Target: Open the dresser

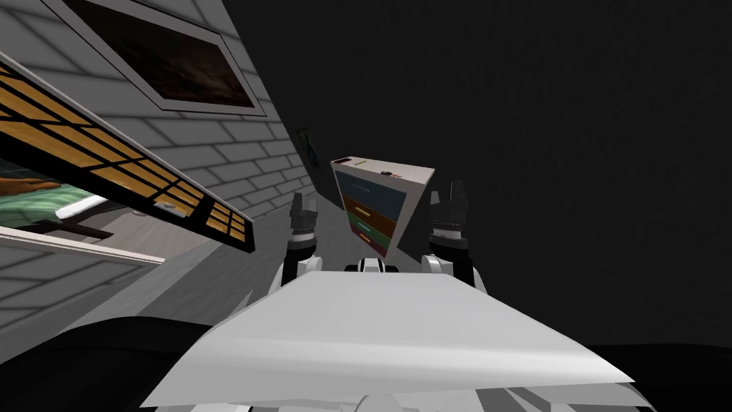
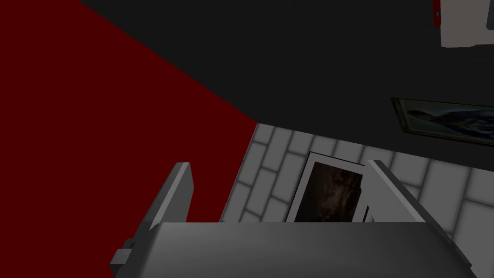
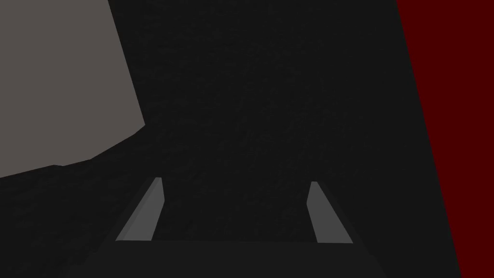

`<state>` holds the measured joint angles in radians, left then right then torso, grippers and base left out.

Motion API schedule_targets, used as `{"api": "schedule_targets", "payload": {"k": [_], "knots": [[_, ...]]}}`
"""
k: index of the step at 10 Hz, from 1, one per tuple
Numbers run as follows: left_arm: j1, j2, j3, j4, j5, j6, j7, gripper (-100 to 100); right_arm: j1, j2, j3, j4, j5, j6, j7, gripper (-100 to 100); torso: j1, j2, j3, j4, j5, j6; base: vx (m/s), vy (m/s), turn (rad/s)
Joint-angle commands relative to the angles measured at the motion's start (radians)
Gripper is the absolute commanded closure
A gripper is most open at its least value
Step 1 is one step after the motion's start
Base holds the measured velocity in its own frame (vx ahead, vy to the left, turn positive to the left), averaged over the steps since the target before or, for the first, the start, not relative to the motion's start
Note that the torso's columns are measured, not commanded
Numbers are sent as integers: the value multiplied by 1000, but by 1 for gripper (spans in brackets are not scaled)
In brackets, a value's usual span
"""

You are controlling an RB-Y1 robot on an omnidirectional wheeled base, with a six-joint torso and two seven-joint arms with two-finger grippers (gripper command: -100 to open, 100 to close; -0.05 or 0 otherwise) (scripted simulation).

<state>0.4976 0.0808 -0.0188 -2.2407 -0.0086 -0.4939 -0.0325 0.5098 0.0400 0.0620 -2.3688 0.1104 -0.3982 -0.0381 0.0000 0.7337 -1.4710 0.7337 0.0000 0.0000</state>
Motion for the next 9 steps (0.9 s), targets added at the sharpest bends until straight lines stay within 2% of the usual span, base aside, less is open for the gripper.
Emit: {"api": "schedule_targets", "payload": {"k": [1,9], "knots": [[5,43,-2,-16,-3,49,15,-100,0,0,0,0,0,0,0,0,0,3,-4,3,0,0,24,-2,-111],[18,151,-15,-81,-18,250,68,-100,0,0,0,0,0,0,0,0,0,4,-5,4,0,0,34,0,-124]]}}
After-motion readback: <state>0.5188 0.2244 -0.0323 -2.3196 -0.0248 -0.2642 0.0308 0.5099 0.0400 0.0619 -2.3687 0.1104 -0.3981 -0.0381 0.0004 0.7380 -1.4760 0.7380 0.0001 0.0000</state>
